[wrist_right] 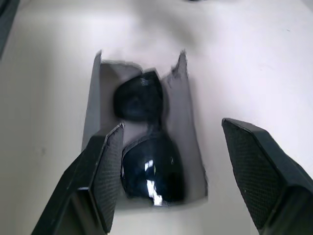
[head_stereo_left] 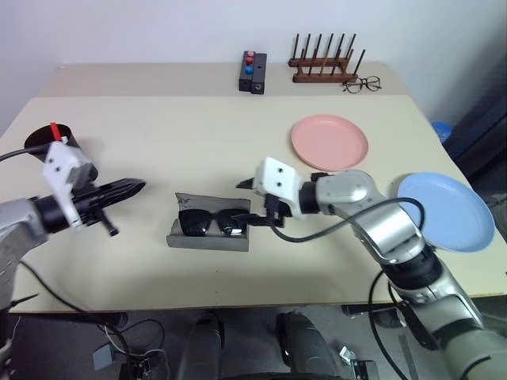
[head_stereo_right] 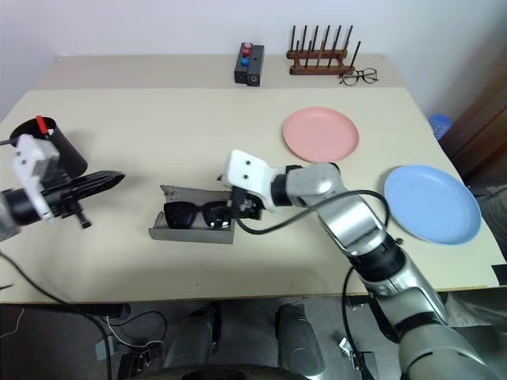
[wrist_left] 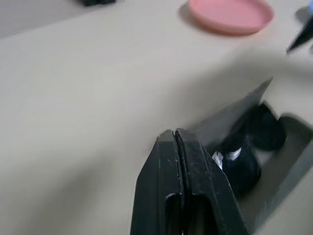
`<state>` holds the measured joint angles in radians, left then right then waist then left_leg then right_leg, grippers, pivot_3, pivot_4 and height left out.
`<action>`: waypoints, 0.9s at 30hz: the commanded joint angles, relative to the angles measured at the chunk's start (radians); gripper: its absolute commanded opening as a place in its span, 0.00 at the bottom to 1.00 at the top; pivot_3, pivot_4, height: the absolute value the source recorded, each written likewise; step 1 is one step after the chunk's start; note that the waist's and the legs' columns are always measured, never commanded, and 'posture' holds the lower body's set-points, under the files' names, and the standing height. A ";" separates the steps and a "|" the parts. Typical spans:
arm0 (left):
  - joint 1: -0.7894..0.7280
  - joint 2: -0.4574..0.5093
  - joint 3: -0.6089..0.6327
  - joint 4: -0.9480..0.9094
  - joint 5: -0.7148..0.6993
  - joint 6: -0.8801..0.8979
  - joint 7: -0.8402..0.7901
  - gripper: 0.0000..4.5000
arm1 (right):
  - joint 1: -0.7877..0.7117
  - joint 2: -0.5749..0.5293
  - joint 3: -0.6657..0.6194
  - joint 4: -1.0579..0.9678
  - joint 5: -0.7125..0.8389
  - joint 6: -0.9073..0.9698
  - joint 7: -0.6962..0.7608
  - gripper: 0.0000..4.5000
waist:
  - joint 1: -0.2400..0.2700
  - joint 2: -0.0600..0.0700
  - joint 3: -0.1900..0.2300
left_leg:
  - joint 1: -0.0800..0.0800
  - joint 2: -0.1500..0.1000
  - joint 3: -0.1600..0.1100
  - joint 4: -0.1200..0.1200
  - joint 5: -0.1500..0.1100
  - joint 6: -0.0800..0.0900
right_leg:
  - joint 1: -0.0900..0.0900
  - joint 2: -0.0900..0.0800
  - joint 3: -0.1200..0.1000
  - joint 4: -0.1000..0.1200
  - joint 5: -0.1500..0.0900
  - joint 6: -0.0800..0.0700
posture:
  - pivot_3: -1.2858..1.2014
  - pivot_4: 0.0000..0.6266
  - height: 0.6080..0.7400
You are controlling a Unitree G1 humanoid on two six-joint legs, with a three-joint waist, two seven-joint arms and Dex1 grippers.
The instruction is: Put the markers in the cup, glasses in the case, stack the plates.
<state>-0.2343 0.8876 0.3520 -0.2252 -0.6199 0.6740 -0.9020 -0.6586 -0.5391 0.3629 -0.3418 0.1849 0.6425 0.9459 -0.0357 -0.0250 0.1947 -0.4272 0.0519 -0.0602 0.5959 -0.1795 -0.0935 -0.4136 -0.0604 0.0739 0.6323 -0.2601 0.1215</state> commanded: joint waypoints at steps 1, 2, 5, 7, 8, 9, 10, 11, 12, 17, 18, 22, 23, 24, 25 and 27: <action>-0.143 -0.018 -0.134 0.060 0.047 0.005 0.004 0.01 | 0.058 -0.070 -0.087 -0.066 0.032 -0.100 0.048 0.73 | 0.000 0.000 0.000 | 0.000 0.000 0.000 0.000 0.000 0.000 | 0.000 0.000 0.000 0.000 0.000 0.000 | 0.52 0.24 1.00; -0.192 -0.030 -0.187 0.088 0.075 0.001 0.000 0.01 | 0.082 -0.093 -0.103 -0.077 0.038 -0.118 0.060 0.73 | -0.001 0.000 0.000 | 0.000 0.000 0.000 0.001 0.000 0.000 | 0.001 0.000 0.000 0.000 0.000 0.000 | 0.52 0.24 1.00; -0.303 -0.064 -0.303 0.166 0.139 -0.018 -0.021 0.01 | 0.125 -0.130 -0.135 -0.096 0.051 -0.142 0.068 0.73 | -0.007 0.000 0.000 | 0.000 0.000 0.000 0.001 0.000 0.000 | 0.001 0.000 0.000 0.000 0.000 0.000 | 0.52 0.24 1.00; -0.380 -0.097 -0.382 0.236 0.188 -0.036 -0.047 0.01 | 0.153 -0.146 -0.155 -0.104 0.049 -0.145 0.058 0.73 | -0.010 0.000 0.000 | 0.001 0.000 0.000 0.001 0.000 0.000 | 0.001 0.001 0.000 0.000 0.000 0.001 | 0.52 0.24 1.00; -0.407 -0.107 -0.411 0.264 0.205 -0.043 -0.065 0.01 | 0.166 -0.153 -0.162 -0.109 0.047 -0.147 0.054 0.73 | -0.009 0.000 0.000 | 0.001 0.000 0.000 0.000 0.000 0.000 | 0.001 0.001 0.000 0.001 0.000 0.001 | 0.52 0.24 1.00; -0.423 -0.110 -0.443 0.284 0.223 -0.057 -0.097 0.01 | 0.181 -0.163 -0.173 -0.118 0.050 -0.148 0.052 0.73 | -0.009 0.000 0.000 | 0.000 0.000 -0.001 0.000 0.000 0.000 | 0.000 0.001 0.000 0.001 0.000 0.001 | 0.52 0.24 1.00; -0.431 -0.108 -0.470 0.298 0.240 -0.073 -0.127 0.01 | 0.194 -0.171 -0.183 -0.128 0.056 -0.145 0.052 0.73 | -0.010 0.000 0.000 | 0.000 0.000 -0.001 0.000 0.000 0.000 | 0.000 0.001 0.000 0.001 0.000 0.001 | 0.52 0.24 1.00; -0.437 -0.104 -0.496 0.312 0.258 -0.091 -0.156 0.01 | 0.209 -0.180 -0.199 -0.138 0.066 -0.139 0.054 0.73 | -0.010 0.000 0.000 | 0.000 0.000 -0.001 0.000 0.000 0.000 | 0.000 0.001 0.001 0.001 0.000 0.001 | 0.52 0.24 1.00; -0.441 -0.102 -0.511 0.323 0.271 -0.104 -0.176 0.01 | 0.220 -0.185 -0.210 -0.147 0.073 -0.135 0.054 0.73 | -0.009 0.000 0.000 | 0.000 0.000 -0.001 0.000 0.000 0.000 | 0.000 0.001 0.001 0.001 0.000 0.001 | 0.52 0.24 1.00; -0.448 -0.090 -0.541 0.364 0.293 -0.127 -0.280 0.01 | 0.297 -0.232 -0.264 -0.175 0.096 -0.135 0.058 0.73 | -0.006 0.000 0.000 | 0.000 0.000 -0.001 0.001 0.000 0.000 | 0.001 0.001 0.001 0.001 -0.001 0.001 | 0.52 0.24 1.00; -0.443 -0.086 -0.544 0.366 0.300 -0.135 -0.296 0.01 | 0.309 -0.238 -0.270 -0.177 0.100 -0.136 0.058 0.73 | -0.006 0.000 0.000 | 0.000 0.000 -0.001 0.001 0.000 0.000 | 0.001 0.001 0.001 0.001 -0.001 0.001 | 0.52 0.24 1.00; -0.419 -0.077 -0.536 0.345 0.302 -0.137 -0.334 0.01 | 0.323 -0.246 -0.278 -0.170 0.106 -0.146 0.057 0.73 | -0.008 0.000 0.000 | 0.000 0.000 -0.001 0.001 0.000 0.000 | 0.001 0.001 0.001 0.001 -0.001 0.001 | 0.52 0.24 1.00; -0.407 -0.072 -0.528 0.325 0.290 -0.128 -0.348 0.01 | 0.317 -0.245 -0.275 -0.162 0.103 -0.149 0.056 0.73 | -0.008 0.000 0.000 | 0.001 0.000 -0.001 0.001 0.000 0.000 | 0.001 0.001 0.001 0.001 -0.001 0.001 | 0.52 0.24 1.00; -0.393 -0.065 -0.521 0.304 0.281 -0.124 -0.361 0.01 | 0.311 -0.243 -0.272 -0.154 0.101 -0.153 0.055 0.73 | -0.009 0.000 0.000 | 0.000 0.000 -0.001 0.001 0.000 0.000 | 0.001 0.001 0.001 0.001 -0.001 0.001 | 0.52 0.24 1.00; -0.374 -0.053 -0.516 0.275 0.273 -0.116 -0.374 0.01 | 0.304 -0.242 -0.270 -0.144 0.099 -0.157 0.056 0.73 | -0.009 0.000 0.000 | 0.000 0.000 -0.001 0.001 0.000 0.000 | 0.001 0.001 0.001 0.001 -0.001 0.001 | 0.52 0.24 1.00; -0.337 -0.028 -0.510 0.224 0.265 -0.110 -0.392 0.01 | 0.295 -0.240 -0.265 -0.128 0.094 -0.168 0.058 0.73 | -0.008 0.000 0.000 | 0.001 0.000 -0.001 0.001 0.000 0.000 | 0.001 0.001 0.001 0.001 -0.001 0.001 | 0.52 0.24 1.00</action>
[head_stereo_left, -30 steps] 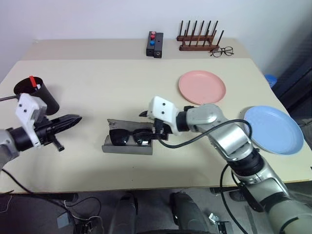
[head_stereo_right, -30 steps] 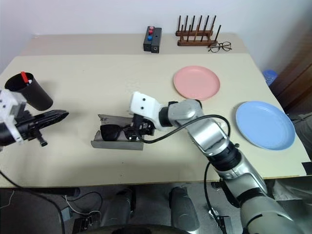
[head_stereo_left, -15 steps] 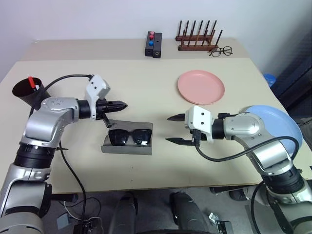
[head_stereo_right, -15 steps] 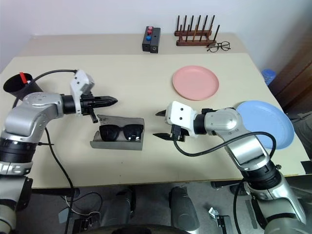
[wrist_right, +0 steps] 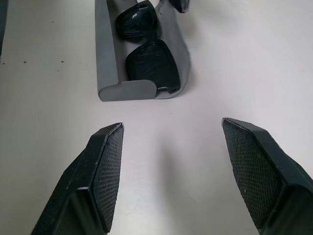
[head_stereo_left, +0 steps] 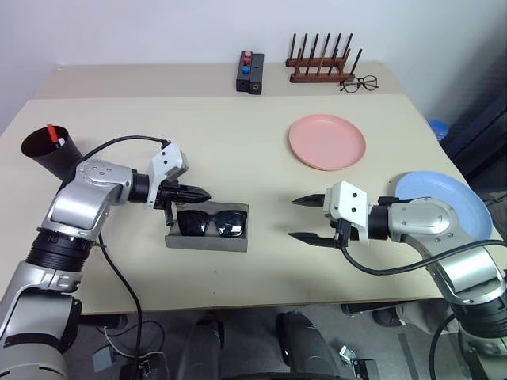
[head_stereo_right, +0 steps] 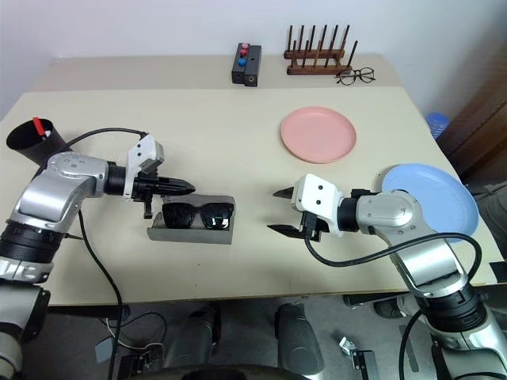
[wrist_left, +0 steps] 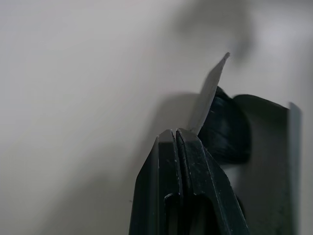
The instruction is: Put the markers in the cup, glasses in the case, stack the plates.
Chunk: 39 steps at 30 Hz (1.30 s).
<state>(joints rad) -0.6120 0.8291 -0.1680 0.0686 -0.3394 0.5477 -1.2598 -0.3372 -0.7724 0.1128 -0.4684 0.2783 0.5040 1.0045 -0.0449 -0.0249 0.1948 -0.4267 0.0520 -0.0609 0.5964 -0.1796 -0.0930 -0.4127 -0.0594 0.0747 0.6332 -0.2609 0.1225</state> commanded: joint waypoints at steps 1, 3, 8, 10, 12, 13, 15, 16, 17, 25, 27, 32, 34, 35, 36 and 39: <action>0.062 0.044 0.012 -0.094 -0.017 0.017 -0.040 0.01 | -0.033 -0.005 -0.011 0.008 -0.002 -0.036 0.000 0.73 | 0.001 0.000 0.000 | 0.000 0.000 0.000 0.000 0.000 0.000 | 0.000 0.000 0.000 0.000 0.000 0.000 | 0.52 0.24 1.00; 0.096 0.063 0.021 -0.133 -0.024 0.023 -0.043 0.01 | -0.042 -0.004 -0.003 0.027 -0.008 -0.048 0.002 0.73 | 0.001 0.000 0.000 | 0.001 0.000 0.000 0.000 0.000 0.000 | 0.001 0.000 0.000 0.000 0.000 0.000 | 0.52 0.24 1.00; 0.205 0.110 0.055 -0.243 -0.051 0.041 -0.042 0.01 | -0.081 0.000 0.026 0.106 -0.061 -0.065 -0.014 0.73 | 0.001 0.000 0.000 | 0.001 0.000 0.000 0.001 0.000 0.000 | 0.001 -0.001 0.000 0.000 0.000 0.000 | 0.52 0.24 1.00; 0.242 0.123 0.062 -0.267 -0.045 0.030 -0.035 0.01 | -0.103 0.007 0.034 0.145 -0.084 -0.061 -0.032 0.73 | 0.001 0.000 0.000 | 0.000 0.000 0.000 0.001 0.000 0.000 | 0.001 -0.001 0.000 0.000 0.000 0.000 | 0.52 0.24 1.00; 0.273 0.127 0.071 -0.277 -0.033 0.009 -0.017 0.01 | -0.131 0.016 0.047 0.194 -0.123 -0.063 -0.063 0.73 | 0.001 0.000 0.000 | 0.001 0.000 0.000 0.001 0.000 0.000 | 0.001 -0.001 0.000 0.000 0.000 0.000 | 0.52 0.24 1.00; 0.282 0.121 0.079 -0.276 -0.027 -0.009 -0.004 0.01 | -0.145 0.020 0.055 0.219 -0.147 -0.066 -0.081 0.73 | 0.001 0.000 0.000 | 0.001 0.000 0.000 0.001 0.000 0.000 | 0.001 -0.001 0.000 0.000 0.000 0.000 | 0.52 0.24 1.00; 0.280 0.085 0.113 -0.263 -0.036 -0.037 0.038 0.01 | -0.179 0.026 0.081 0.289 -0.221 -0.089 -0.134 0.73 | 0.001 0.000 0.000 | 0.001 0.000 0.000 0.001 0.000 0.000 | 0.001 -0.001 0.000 0.000 0.000 -0.001 | 0.52 0.24 1.00; 0.270 0.057 0.140 -0.258 -0.059 -0.033 0.068 0.01 | -0.199 0.032 0.098 0.336 -0.269 -0.106 -0.170 0.73 | 0.002 0.000 0.000 | 0.001 0.000 0.000 0.001 0.000 0.000 | 0.001 -0.001 0.000 0.000 0.000 -0.001 | 0.52 0.24 1.00; 0.264 0.039 0.158 -0.256 -0.075 -0.028 0.086 0.01 | -0.212 0.036 0.108 0.368 -0.300 -0.120 -0.193 0.73 | 0.003 0.000 0.000 | 0.001 0.000 0.000 0.001 0.000 0.000 | 0.001 -0.001 0.000 0.000 0.000 -0.001 | 0.52 0.24 1.00; 0.324 -0.038 0.292 -0.388 -0.192 0.022 0.197 0.01 | -0.330 0.092 0.193 0.709 -0.562 -0.290 -0.434 0.73 | -0.001 0.001 0.000 | 0.000 0.000 0.000 0.000 0.000 0.000 | 0.000 -0.001 0.000 0.000 0.000 0.000 | 0.52 0.24 1.00; 0.342 -0.039 0.302 -0.417 -0.209 0.037 0.214 0.01 | -0.347 0.105 0.197 0.766 -0.592 -0.321 -0.463 0.73 | -0.001 0.001 0.000 | 0.000 0.000 0.000 0.000 0.000 0.000 | 0.000 -0.001 0.000 0.000 0.000 0.000 | 0.52 0.24 1.00; 0.420 -0.039 0.330 -0.526 -0.258 0.073 0.261 0.00 | -0.416 0.145 0.210 0.946 -0.652 -0.402 -0.539 0.60 | -0.002 0.001 0.000 | 0.001 0.000 0.000 0.000 0.000 0.000 | 0.000 -0.001 0.000 0.000 0.000 0.000 | 0.52 0.24 1.00; 0.439 -0.042 0.328 -0.549 -0.262 0.075 0.279 0.00 | -0.423 0.152 0.209 0.967 -0.659 -0.425 -0.541 0.43 | 0.002 0.001 0.000 | 0.001 0.000 0.000 0.000 0.000 0.000 | 0.001 -0.001 0.000 0.000 0.000 0.000 | 0.52 0.24 1.00; 0.445 -0.046 0.327 -0.557 -0.266 0.077 0.289 0.00 | -0.425 0.154 0.208 0.972 -0.663 -0.434 -0.541 0.32 | 0.001 0.001 0.000 | 0.001 0.000 0.000 0.000 0.000 0.000 | 0.001 -0.001 0.000 0.000 0.000 0.000 | 0.52 0.24 1.00; 0.448 -0.052 0.326 -0.565 -0.272 0.080 0.299 0.00 | -0.425 0.155 0.207 0.974 -0.667 -0.443 -0.541 0.22 | 0.001 0.001 0.000 | 0.001 0.000 0.000 0.000 0.000 0.000 | 0.001 -0.001 0.000 0.000 0.000 0.000 | 0.52 0.24 1.00; 0.444 -0.078 0.318 -0.583 -0.302 0.096 0.330 0.00 | -0.418 0.153 0.199 0.968 -0.674 -0.458 -0.538 0.01 | 0.000 0.001 0.000 | 0.001 0.000 0.000 0.001 0.000 0.000 | 0.001 -0.001 0.000 0.000 0.000 0.000 | 0.52 0.24 1.00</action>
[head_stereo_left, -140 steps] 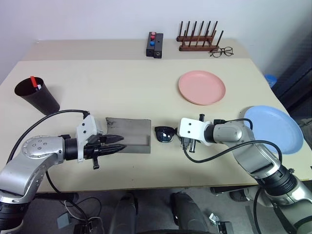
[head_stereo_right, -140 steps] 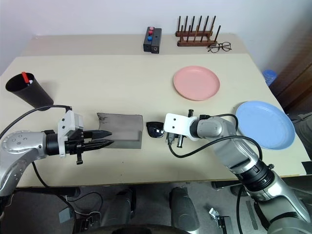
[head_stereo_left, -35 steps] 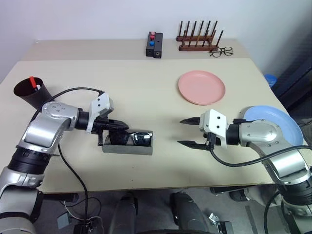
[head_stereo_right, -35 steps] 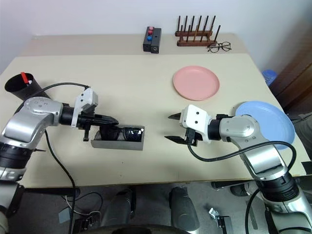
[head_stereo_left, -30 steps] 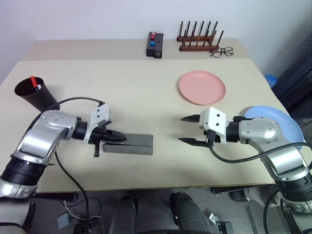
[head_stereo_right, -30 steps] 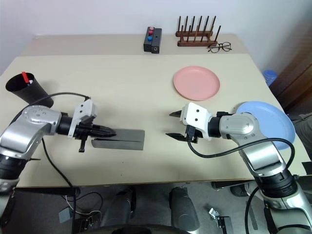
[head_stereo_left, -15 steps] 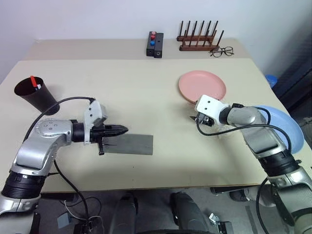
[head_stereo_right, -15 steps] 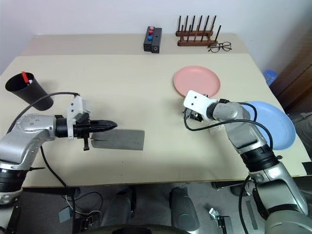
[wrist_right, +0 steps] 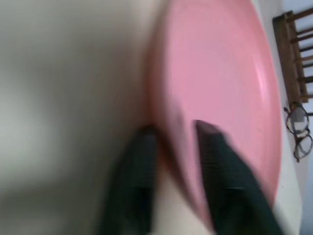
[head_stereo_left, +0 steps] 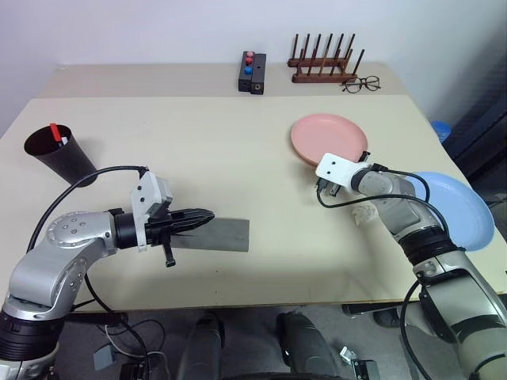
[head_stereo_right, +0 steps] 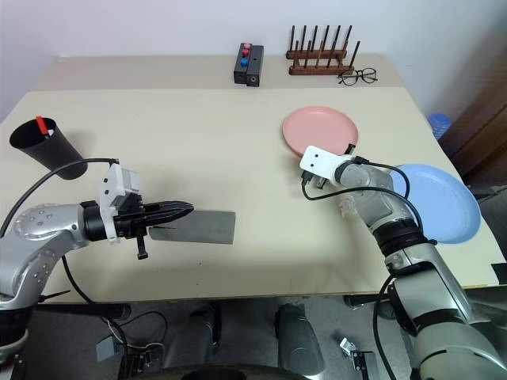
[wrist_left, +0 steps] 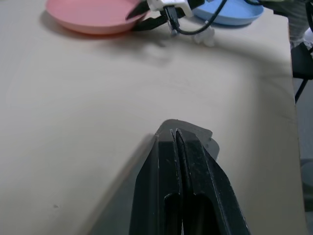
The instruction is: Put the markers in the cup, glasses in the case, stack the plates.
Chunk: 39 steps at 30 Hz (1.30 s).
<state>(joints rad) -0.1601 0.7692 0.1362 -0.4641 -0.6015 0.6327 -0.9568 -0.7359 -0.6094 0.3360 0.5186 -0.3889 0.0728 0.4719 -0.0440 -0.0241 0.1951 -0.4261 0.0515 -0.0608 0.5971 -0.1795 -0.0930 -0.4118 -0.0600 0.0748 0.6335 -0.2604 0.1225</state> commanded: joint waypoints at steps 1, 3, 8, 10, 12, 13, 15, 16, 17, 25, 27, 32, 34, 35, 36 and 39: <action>-0.012 -0.031 0.006 -0.057 -0.043 0.013 0.041 0.00 | -0.013 -0.015 -0.027 -0.027 -0.010 -0.034 -0.008 0.01 | -0.001 0.000 0.000 | 0.000 0.000 0.000 0.000 0.000 0.000 | 0.000 0.000 0.000 0.000 0.000 0.000 | 0.52 0.24 1.00; -0.021 -0.058 -0.014 -0.066 -0.039 0.013 0.074 0.00 | 0.004 -0.032 -0.041 -0.063 -0.008 -0.034 -0.003 0.01 | 0.000 0.000 0.000 | 0.000 0.000 0.000 0.000 0.000 0.000 | 0.000 0.000 0.000 0.000 0.000 0.000 | 0.52 0.24 1.00; -0.056 -0.121 -0.059 -0.056 -0.013 -0.001 0.139 0.00 | 0.078 -0.145 -0.131 -0.267 0.018 0.020 0.076 0.01 | 0.004 0.001 0.001 | 0.000 0.000 0.000 0.000 0.000 0.000 | 0.001 0.000 0.000 0.000 0.000 0.000 | 0.52 0.24 1.00; -0.079 -0.144 -0.074 -0.032 -0.007 -0.003 0.158 0.00 | 0.132 -0.214 -0.193 -0.370 0.058 0.058 0.142 0.01 | 0.012 0.002 0.001 | 0.000 0.000 0.000 0.000 0.000 0.000 | 0.001 0.000 0.000 0.000 0.000 0.001 | 0.52 0.24 1.00; -0.106 -0.165 -0.089 -0.006 -0.010 0.004 0.170 0.00 | 0.209 -0.297 -0.275 -0.480 0.127 0.091 0.232 0.01 | 0.023 0.002 0.001 | 0.000 -0.001 0.000 0.001 0.000 0.000 | 0.001 0.000 0.000 0.000 0.000 0.001 | 0.52 0.24 1.00; -0.115 -0.171 -0.096 0.003 -0.009 0.001 0.170 0.00 | 0.243 -0.328 -0.310 -0.525 0.158 0.113 0.269 0.01 | 0.024 0.002 0.001 | 0.000 0.000 0.000 0.001 0.000 0.000 | 0.001 0.000 0.000 0.000 0.000 0.001 | 0.52 0.24 1.00; -0.142 -0.183 -0.118 0.044 0.005 -0.017 0.158 0.00 | 0.407 -0.444 -0.466 -0.633 0.239 0.152 0.401 0.01 | 0.029 0.004 0.000 | 0.001 0.000 0.000 0.001 0.000 0.000 | 0.002 0.000 0.000 0.000 0.000 0.000 | 0.52 0.24 1.00; -0.153 -0.186 -0.125 0.062 0.011 -0.026 0.150 0.00 | 0.482 -0.483 -0.536 -0.674 0.269 0.181 0.452 0.01 | 0.033 0.004 0.000 | 0.002 0.000 0.000 0.001 0.000 0.000 | 0.003 0.000 0.000 0.000 0.000 0.000 | 0.52 0.24 1.00; -0.161 -0.188 -0.131 0.078 0.018 -0.035 0.143 0.00 | 0.548 -0.506 -0.595 -0.706 0.291 0.207 0.488 0.01 | 0.035 0.004 0.000 | 0.002 -0.001 0.000 0.001 0.000 0.000 | 0.003 0.000 0.000 -0.001 -0.001 0.000 | 0.52 0.24 1.00; -0.209 -0.208 -0.176 0.168 0.060 -0.099 0.094 0.00 | 0.901 -0.524 -0.814 -0.789 0.269 0.255 0.548 0.01 | 0.010 0.005 0.000 | 0.004 0.000 0.000 0.005 0.000 0.000 | 0.005 0.000 0.000 0.000 0.000 -0.001 | 0.52 0.24 1.00; -0.213 -0.213 -0.180 0.175 0.064 -0.105 0.089 0.00 | 0.897 -0.522 -0.800 -0.777 0.268 0.272 0.529 0.01 | 0.003 0.005 0.000 | 0.004 0.000 0.000 0.008 0.000 0.000 | 0.006 -0.001 0.000 0.000 0.000 -0.001 | 0.52 0.24 1.00; -0.209 -0.217 -0.171 0.175 0.061 -0.105 0.081 0.00 | 0.884 -0.526 -0.764 -0.753 0.265 0.267 0.497 0.33 | 0.002 0.005 0.000 | 0.001 -0.001 0.000 0.011 -0.002 0.002 | 0.006 -0.001 0.000 0.000 0.000 -0.001 | 0.52 0.24 1.00; -0.200 -0.213 -0.162 0.172 0.060 -0.103 0.083 0.00 | 0.860 -0.518 -0.764 -0.788 0.306 0.289 0.512 0.55 | 0.003 0.005 0.000 | 0.001 -0.001 0.000 0.011 -0.002 0.002 | 0.006 -0.001 0.000 0.000 0.000 -0.001 | 0.52 0.24 1.00; -0.196 -0.210 -0.157 0.172 0.061 -0.102 0.085 0.00 | 0.838 -0.512 -0.758 -0.804 0.332 0.305 0.516 0.65 | 0.002 0.005 0.000 | 0.001 -0.001 0.000 0.011 -0.002 0.002 | 0.007 -0.001 0.000 0.000 0.000 -0.001 | 0.52 0.24 1.00; -0.193 -0.209 -0.152 0.172 0.062 -0.103 0.088 0.00 | 0.818 -0.507 -0.752 -0.817 0.357 0.320 0.523 0.65 | 0.001 0.005 0.000 | 0.001 -0.001 0.000 0.011 -0.002 0.002 | 0.007 -0.001 0.000 0.000 0.000 -0.001 | 0.52 0.24 1.00; -0.184 -0.203 -0.138 0.170 0.065 -0.105 0.100 0.00 | 0.741 -0.471 -0.674 -0.862 0.431 0.357 0.534 0.65 | 0.000 0.004 -0.001 | 0.001 -0.001 0.000 0.011 -0.002 0.002 | 0.007 -0.001 0.000 0.000 0.000 -0.001 | 0.52 0.24 1.00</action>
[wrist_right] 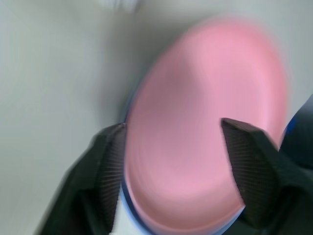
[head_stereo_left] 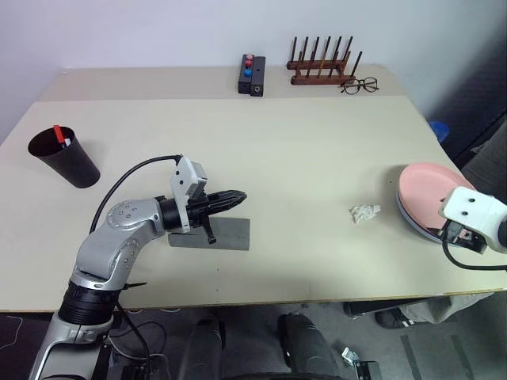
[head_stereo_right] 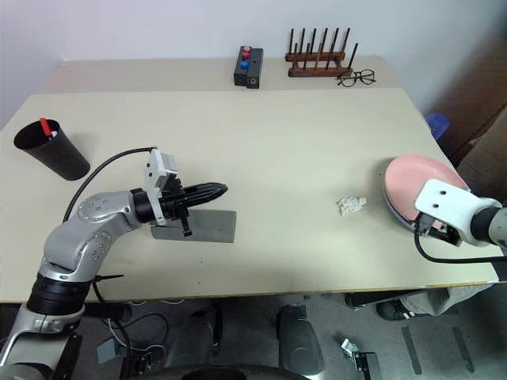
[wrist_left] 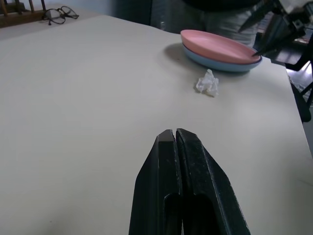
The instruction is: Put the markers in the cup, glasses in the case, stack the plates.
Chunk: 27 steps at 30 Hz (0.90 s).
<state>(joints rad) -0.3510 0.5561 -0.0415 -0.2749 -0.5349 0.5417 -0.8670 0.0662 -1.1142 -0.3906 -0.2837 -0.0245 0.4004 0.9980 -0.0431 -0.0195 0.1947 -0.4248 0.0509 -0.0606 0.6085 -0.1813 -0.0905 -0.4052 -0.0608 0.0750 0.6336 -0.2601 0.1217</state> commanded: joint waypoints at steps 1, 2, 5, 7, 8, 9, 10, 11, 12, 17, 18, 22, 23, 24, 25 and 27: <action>0.009 0.011 0.043 -0.021 -0.001 -0.014 0.014 0.00 | -0.082 0.045 0.081 -0.066 0.077 0.037 0.004 0.65 | -0.002 -0.001 0.000 | 0.000 0.000 0.000 0.000 0.000 0.000 | 0.000 0.000 0.000 0.000 0.000 0.000 | 0.52 0.24 1.00; 0.015 0.014 0.049 -0.028 -0.002 -0.013 0.019 0.00 | -0.109 0.060 0.132 -0.060 0.065 0.025 -0.006 0.65 | -0.001 -0.001 0.000 | 0.000 0.000 0.000 0.000 0.000 0.000 | 0.000 0.000 0.000 0.000 0.000 0.000 | 0.52 0.24 1.00; 0.028 0.020 0.059 -0.047 -0.007 -0.005 0.028 0.00 | -0.182 0.100 0.243 -0.018 0.034 0.004 -0.031 0.65 | 0.002 0.000 0.000 | 0.000 0.000 0.000 0.000 0.000 0.000 | 0.000 0.000 0.000 0.000 0.000 0.000 | 0.52 0.24 1.00; 0.039 0.024 0.066 -0.063 -0.014 -0.001 0.034 0.00 | -0.221 0.121 0.293 0.020 0.025 -0.008 -0.041 0.65 | 0.003 0.000 0.000 | -0.001 -0.001 0.000 0.001 0.000 0.000 | 0.000 -0.001 0.000 0.000 0.000 0.000 | 0.52 0.24 1.00; 0.048 0.027 0.071 -0.076 -0.017 0.003 0.038 0.00 | -0.239 0.128 0.320 0.051 0.014 -0.031 -0.045 0.65 | 0.005 0.000 0.000 | -0.001 -0.001 0.000 0.001 0.000 0.000 | 0.000 -0.001 0.000 0.000 0.000 0.000 | 0.52 0.24 1.00; 0.058 0.029 0.079 -0.088 -0.022 0.008 0.046 0.00 | -0.258 0.133 0.345 0.088 0.001 -0.054 -0.048 0.65 | 0.005 0.000 0.000 | -0.001 -0.001 0.000 0.002 0.000 0.000 | 0.000 -0.001 0.000 0.000 0.000 0.000 | 0.52 0.24 1.00; 0.068 0.032 0.086 -0.101 -0.026 0.013 0.052 0.00 | -0.274 0.136 0.366 0.120 -0.009 -0.073 -0.050 0.65 | 0.003 0.000 0.000 | -0.001 -0.001 0.000 0.002 0.000 0.000 | 0.000 -0.001 0.000 0.000 0.000 0.000 | 0.52 0.24 1.00; 0.079 0.036 0.093 -0.115 -0.030 0.017 0.058 0.00 | -0.291 0.140 0.384 0.154 -0.018 -0.093 -0.051 0.65 | 0.003 0.000 0.000 | -0.001 -0.001 0.000 0.001 0.000 0.000 | 0.000 -0.001 0.000 0.000 0.000 0.000 | 0.52 0.24 1.00; 0.085 0.037 0.097 -0.123 -0.032 0.020 0.062 0.00 | -0.303 0.142 0.396 0.177 -0.022 -0.106 -0.051 0.65 | 0.003 0.000 0.000 | -0.001 -0.001 0.000 0.001 0.000 0.000 | 0.000 -0.001 0.000 0.000 0.000 0.000 | 0.52 0.24 1.00; 0.119 0.044 0.106 -0.160 -0.040 0.029 0.084 0.00 | -0.354 0.146 0.454 0.319 -0.081 -0.187 -0.078 0.65 | 0.001 0.000 0.000 | -0.001 -0.001 0.000 0.001 0.000 0.000 | 0.000 -0.001 0.000 0.000 0.000 0.000 | 0.52 0.24 1.00; 0.124 0.044 0.107 -0.165 -0.041 0.031 0.087 0.00 | -0.365 0.150 0.456 0.341 -0.085 -0.191 -0.086 0.60 | 0.000 0.000 0.000 | -0.001 -0.001 0.000 0.001 0.000 0.000 | 0.000 -0.001 0.000 0.000 0.000 0.000 | 0.52 0.24 1.00; 0.132 0.046 0.109 -0.172 -0.043 0.034 0.093 0.00 | -0.379 0.151 0.456 0.364 -0.081 -0.209 -0.081 0.25 | 0.003 0.000 0.000 | -0.001 -0.001 0.000 0.002 0.000 0.000 | 0.000 -0.001 0.000 0.000 0.000 0.000 | 0.52 0.24 1.00; 0.133 0.046 0.109 -0.172 -0.043 0.035 0.093 0.00 | -0.379 0.150 0.454 0.359 -0.078 -0.208 -0.080 0.14 | 0.002 0.000 0.000 | -0.001 -0.001 0.000 0.002 0.000 0.000 | 0.000 -0.001 0.000 0.000 0.000 0.000 | 0.52 0.24 1.00; 0.134 0.046 0.108 -0.171 -0.043 0.034 0.092 0.00 | -0.376 0.149 0.451 0.350 -0.076 -0.204 -0.078 0.02 | 0.002 0.000 0.000 | -0.001 -0.001 0.000 0.002 0.000 0.000 | 0.000 -0.001 0.000 0.000 0.000 0.000 | 0.52 0.24 1.00; 0.135 0.047 0.107 -0.170 -0.043 0.032 0.091 0.00 | -0.374 0.146 0.447 0.341 -0.073 -0.201 -0.076 0.01 | 0.001 0.000 0.000 | -0.001 -0.001 0.000 0.002 0.000 0.001 | 0.000 -0.001 0.000 0.000 0.000 0.000 | 0.52 0.24 1.00; 0.131 0.045 0.101 -0.160 -0.039 0.026 0.087 0.00 | -0.374 0.143 0.439 0.330 -0.072 -0.199 -0.079 0.01 | 0.001 0.000 0.000 | -0.001 -0.001 0.000 0.002 0.000 0.001 | 0.000 -0.001 0.000 0.000 0.000 0.000 | 0.52 0.24 1.00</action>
<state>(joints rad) -0.2122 0.5959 0.0471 -0.4121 -0.5673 0.5808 -0.7769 -0.3003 -0.9608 0.0736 0.0797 -0.1000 0.2036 0.9211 -0.0422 -0.0197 0.1950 -0.4257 0.0500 -0.0606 0.6104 -0.1816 -0.0900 -0.4049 -0.0617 0.0750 0.6337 -0.2600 0.1218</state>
